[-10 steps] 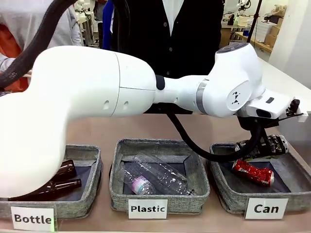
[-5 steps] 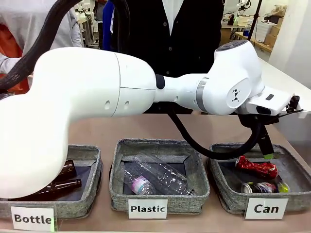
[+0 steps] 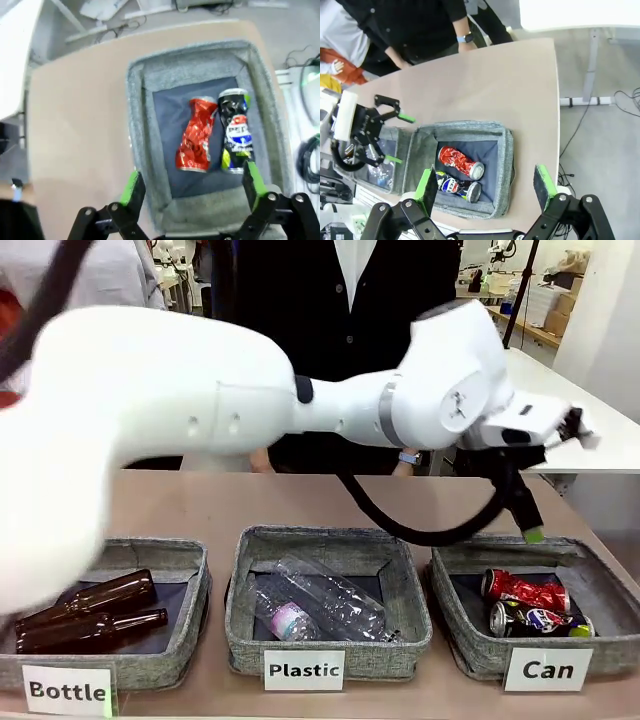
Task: Sort the can waste into the basket.
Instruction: Pick up the can waste from the table and place it in the right Fabric basket.
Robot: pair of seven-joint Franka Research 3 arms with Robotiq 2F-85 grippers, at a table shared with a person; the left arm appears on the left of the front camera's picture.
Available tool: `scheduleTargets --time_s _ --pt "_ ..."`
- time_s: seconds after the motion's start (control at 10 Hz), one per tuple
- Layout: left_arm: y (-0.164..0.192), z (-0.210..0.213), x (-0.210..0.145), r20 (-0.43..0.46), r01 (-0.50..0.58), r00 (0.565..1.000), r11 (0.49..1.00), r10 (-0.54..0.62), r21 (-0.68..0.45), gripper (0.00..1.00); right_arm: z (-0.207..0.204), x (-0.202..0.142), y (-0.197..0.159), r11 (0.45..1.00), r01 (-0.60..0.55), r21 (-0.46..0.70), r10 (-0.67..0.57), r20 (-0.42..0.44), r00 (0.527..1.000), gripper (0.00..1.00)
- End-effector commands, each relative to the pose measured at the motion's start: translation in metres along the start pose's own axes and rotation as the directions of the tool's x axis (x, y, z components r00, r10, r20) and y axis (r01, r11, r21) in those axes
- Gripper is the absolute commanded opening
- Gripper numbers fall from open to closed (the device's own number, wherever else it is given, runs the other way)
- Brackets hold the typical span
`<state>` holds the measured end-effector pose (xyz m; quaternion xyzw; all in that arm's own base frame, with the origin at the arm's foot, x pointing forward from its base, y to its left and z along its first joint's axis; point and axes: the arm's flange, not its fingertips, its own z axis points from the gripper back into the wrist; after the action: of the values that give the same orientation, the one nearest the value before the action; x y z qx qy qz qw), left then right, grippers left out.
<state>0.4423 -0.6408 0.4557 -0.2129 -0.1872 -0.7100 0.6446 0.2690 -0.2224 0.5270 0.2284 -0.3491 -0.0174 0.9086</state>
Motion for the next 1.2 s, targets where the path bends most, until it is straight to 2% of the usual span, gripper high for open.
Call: scheduleTargets --time_s 0.0,0.2,0.4,0.5,0.7,0.8,1.0,1.1 --pt "-0.028 0.052 -0.047 0.050 -0.120 0.992 0.993 0.119 0.007 1.00 -0.031 0.014 0.012 0.993 0.062 0.096 -0.061 -0.017 0.998 1.00" --pt "-0.037 0.111 -0.101 0.118 -0.238 0.965 0.971 0.234 0.023 1.00 -0.071 0.024 0.042 0.978 0.105 0.183 -0.099 -0.043 0.994 1.00" --pt "-0.052 0.164 -0.176 0.151 -0.371 0.915 0.927 0.375 -0.056 1.00 -0.113 0.025 0.082 0.951 0.103 0.292 -0.079 -0.094 0.992 1.00" --pt "-0.063 0.184 -0.212 0.199 -0.415 0.883 0.905 0.426 -0.095 1.00 -0.131 0.022 0.099 0.943 0.099 0.318 -0.071 -0.100 0.992 1.00" --pt "-0.081 0.227 -0.279 0.270 -0.552 0.774 0.819 0.572 -0.155 1.00 -0.166 0.019 0.136 0.912 0.123 0.390 -0.072 -0.144 0.987 1.00" --pt "-0.090 0.252 -0.315 0.295 -0.634 0.701 0.757 0.649 -0.159 1.00 -0.184 0.012 0.156 0.898 0.146 0.415 -0.077 -0.179 0.981 1.00" --pt "-0.109 0.293 -0.383 0.343 -0.695 0.600 0.684 0.722 -0.223 1.00 -0.212 -0.002 0.181 0.876 0.202 0.438 -0.085 -0.271 0.959 1.00" --pt "-0.123 0.313 -0.423 0.372 -0.713 0.546 0.650 0.751 -0.265 1.00 -0.220 -0.003 0.188 0.843 0.290 0.453 -0.143 -0.331 0.933 1.00"
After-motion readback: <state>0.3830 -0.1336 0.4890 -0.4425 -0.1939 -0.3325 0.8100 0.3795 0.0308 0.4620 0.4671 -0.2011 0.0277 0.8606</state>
